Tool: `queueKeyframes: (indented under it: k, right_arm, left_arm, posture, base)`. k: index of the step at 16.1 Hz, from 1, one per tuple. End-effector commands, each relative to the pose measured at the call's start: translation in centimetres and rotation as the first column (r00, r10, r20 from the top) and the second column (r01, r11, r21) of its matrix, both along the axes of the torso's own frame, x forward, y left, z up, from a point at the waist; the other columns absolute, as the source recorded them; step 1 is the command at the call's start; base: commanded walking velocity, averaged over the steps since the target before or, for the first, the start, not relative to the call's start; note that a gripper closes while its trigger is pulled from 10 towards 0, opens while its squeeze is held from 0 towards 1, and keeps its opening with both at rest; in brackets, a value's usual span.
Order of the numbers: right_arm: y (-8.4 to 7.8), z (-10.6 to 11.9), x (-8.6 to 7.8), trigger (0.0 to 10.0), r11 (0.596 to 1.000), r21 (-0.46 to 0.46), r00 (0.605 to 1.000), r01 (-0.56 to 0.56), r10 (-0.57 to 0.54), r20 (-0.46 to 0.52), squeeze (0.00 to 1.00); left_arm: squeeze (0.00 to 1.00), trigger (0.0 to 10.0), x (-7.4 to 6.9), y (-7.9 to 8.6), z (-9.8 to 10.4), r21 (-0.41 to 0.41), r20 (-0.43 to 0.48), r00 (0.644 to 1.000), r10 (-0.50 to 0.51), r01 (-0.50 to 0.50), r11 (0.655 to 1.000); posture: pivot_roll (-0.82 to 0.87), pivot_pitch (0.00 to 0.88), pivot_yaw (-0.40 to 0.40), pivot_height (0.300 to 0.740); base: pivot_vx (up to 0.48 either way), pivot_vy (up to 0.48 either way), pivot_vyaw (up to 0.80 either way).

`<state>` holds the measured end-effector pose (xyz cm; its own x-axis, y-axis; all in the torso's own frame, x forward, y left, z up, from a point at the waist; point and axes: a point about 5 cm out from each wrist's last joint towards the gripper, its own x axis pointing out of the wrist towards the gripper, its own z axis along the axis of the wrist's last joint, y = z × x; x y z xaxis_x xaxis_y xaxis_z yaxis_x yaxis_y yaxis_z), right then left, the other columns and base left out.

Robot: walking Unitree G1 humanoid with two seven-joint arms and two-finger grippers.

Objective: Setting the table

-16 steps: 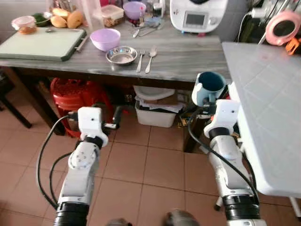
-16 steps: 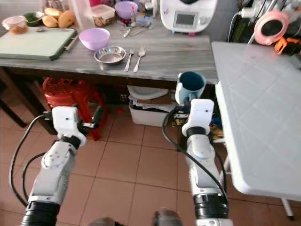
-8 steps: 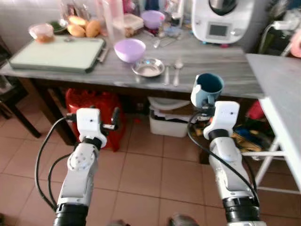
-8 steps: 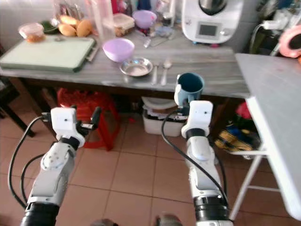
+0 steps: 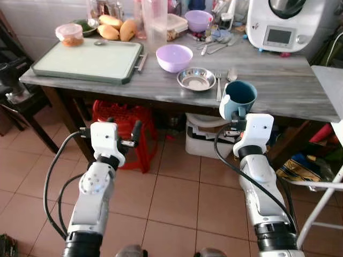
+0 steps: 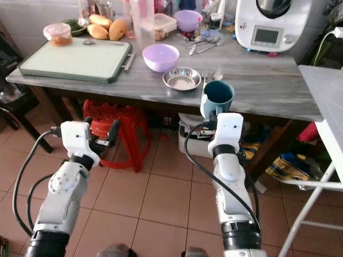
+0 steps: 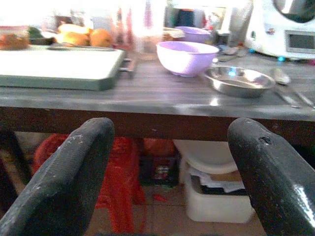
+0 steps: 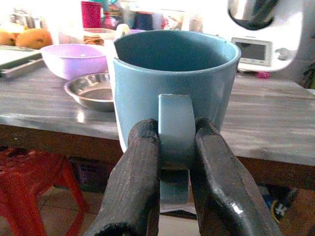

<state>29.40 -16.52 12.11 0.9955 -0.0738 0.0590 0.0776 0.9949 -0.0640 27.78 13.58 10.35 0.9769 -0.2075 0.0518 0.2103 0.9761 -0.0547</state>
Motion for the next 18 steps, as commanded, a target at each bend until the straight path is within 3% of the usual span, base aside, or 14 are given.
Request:
queueKeyframes:
  k: [1,18]
  right_arm:
    - [-0.66,0.57,-0.07,10.0,1.000,-0.008,1.000,0.018,-0.018,0.026,0.00]
    - [-0.57,1.22,0.09,10.0,0.998,-0.053,0.998,0.022,-0.019,0.068,0.00]
  left_arm:
    - [0.00,10.0,-0.05,-0.47,0.51,-0.005,0.026,0.999,-0.025,0.025,1.000]
    - [0.00,10.0,-0.37,-0.40,0.46,-0.023,0.018,0.999,-0.040,0.040,0.999]
  posture:
    - [-0.03,0.000,0.015,0.740]
    - [-0.03,0.000,0.012,0.740]
  base:
    - [0.341,0.000,0.00]
    - [0.362,0.000,0.00]
